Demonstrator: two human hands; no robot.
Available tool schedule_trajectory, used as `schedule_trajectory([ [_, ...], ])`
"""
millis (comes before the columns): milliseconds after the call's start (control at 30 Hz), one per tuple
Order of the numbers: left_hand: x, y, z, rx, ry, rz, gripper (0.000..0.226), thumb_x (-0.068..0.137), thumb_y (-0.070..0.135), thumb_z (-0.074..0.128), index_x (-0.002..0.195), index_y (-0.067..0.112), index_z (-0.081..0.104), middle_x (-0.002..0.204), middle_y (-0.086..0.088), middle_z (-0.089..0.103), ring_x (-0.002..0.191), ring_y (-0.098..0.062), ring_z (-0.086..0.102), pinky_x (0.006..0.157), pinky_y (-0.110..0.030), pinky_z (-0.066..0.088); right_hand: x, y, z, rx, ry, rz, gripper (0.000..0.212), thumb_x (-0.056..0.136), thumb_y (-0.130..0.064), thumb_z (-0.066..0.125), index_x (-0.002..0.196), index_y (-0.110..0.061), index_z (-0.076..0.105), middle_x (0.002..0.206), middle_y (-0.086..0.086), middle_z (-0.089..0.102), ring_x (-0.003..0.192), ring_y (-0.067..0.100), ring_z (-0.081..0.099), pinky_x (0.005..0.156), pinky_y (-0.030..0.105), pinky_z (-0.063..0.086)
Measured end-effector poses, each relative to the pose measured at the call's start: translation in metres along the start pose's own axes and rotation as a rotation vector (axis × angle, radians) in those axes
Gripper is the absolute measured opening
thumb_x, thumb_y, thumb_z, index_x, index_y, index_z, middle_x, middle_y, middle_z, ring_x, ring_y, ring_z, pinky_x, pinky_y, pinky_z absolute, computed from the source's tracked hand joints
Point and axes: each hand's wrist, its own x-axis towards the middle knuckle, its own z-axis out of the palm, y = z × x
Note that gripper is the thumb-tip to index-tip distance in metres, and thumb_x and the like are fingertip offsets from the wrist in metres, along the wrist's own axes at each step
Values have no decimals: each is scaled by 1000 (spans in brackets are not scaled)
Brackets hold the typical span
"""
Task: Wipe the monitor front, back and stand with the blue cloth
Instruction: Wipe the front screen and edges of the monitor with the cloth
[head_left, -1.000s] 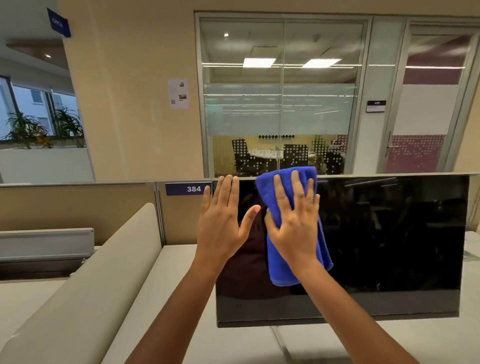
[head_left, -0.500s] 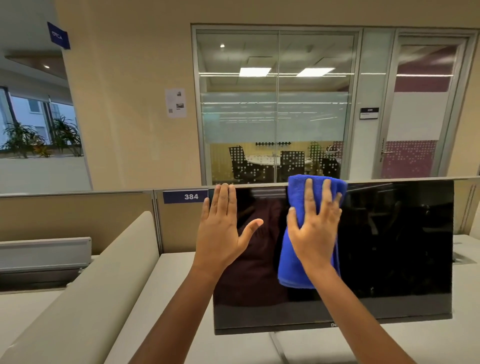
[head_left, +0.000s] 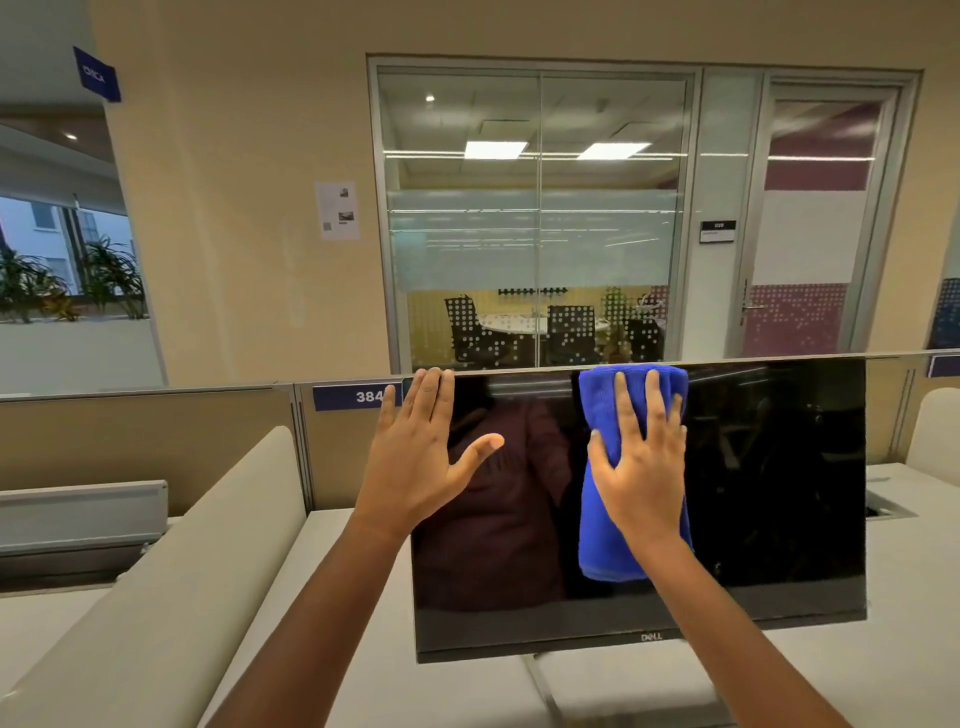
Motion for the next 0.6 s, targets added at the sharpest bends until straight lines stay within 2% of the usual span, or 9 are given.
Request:
schedule_trajectory([
  [67, 2, -2, -8, -79, -19, -1, 120, 54, 83, -26, 146, 14, 7, 156, -2, 8, 143, -12, 0, 112, -29, -11, 3, -19, 2, 32, 6, 55, 63, 85, -40, 37, 142, -15, 32, 149, 18, 27, 133, 48, 27, 99, 63, 35],
  [133, 3, -6, -16, -150, -27, 27, 122, 55, 84, -23, 145, 12, 17, 154, -3, 19, 142, -14, 10, 114, -26, -4, -5, -46, 8, 42, 12, 9, 64, 84, -40, 39, 143, -17, 32, 150, 16, 25, 134, 47, 24, 101, 62, 30],
  [233, 8, -16, -22, -202, -39, 63, 122, 58, 85, -19, 142, 10, 28, 148, -5, 31, 138, -18, 24, 113, -25, 5, -32, -87, 20, 47, -44, -230, 66, 81, -39, 42, 144, -23, 28, 154, 7, 15, 138, 42, 15, 106, 58, 22],
  [300, 10, -21, -23, -219, -58, 74, 120, 60, 85, -17, 142, 11, 30, 147, -4, 34, 137, -18, 27, 113, -27, 10, -49, -101, 27, 36, -83, -378, 66, 82, -37, 41, 145, -25, 24, 157, 2, 3, 139, 38, 13, 107, 56, 24],
  [333, 11, -22, -24, -227, -67, 75, 119, 60, 85, -17, 141, 12, 31, 147, -3, 35, 136, -18, 28, 113, -28, 12, -53, -102, 29, 26, -98, -422, 66, 82, -36, 40, 145, -26, 24, 157, 0, 2, 139, 36, 13, 107, 56, 26],
  [400, 12, -23, -26, -238, -72, 79, 120, 60, 86, -17, 141, 12, 32, 146, -2, 36, 135, -17, 30, 113, -27, 12, -51, -91, 28, 12, -102, -453, 65, 81, -35, 43, 144, -27, 27, 156, 0, 12, 139, 34, 17, 106, 56, 31],
  [500, 11, -23, -28, -252, -85, 85, 120, 59, 86, -16, 141, 13, 31, 146, -2, 35, 136, -16, 28, 113, -26, 8, -37, -57, 16, -24, -57, -337, 67, 77, -38, 46, 142, -27, 33, 151, 1, 24, 136, 35, 26, 102, 56, 34],
  [600, 9, -25, -26, -262, -91, 80, 118, 59, 88, -13, 143, 15, 28, 148, 1, 31, 138, -15, 25, 114, -29, 9, -18, -15, 5, -44, -20, -80, 65, 80, -40, 41, 141, -20, 36, 148, 11, 32, 130, 44, 34, 95, 58, 39],
])
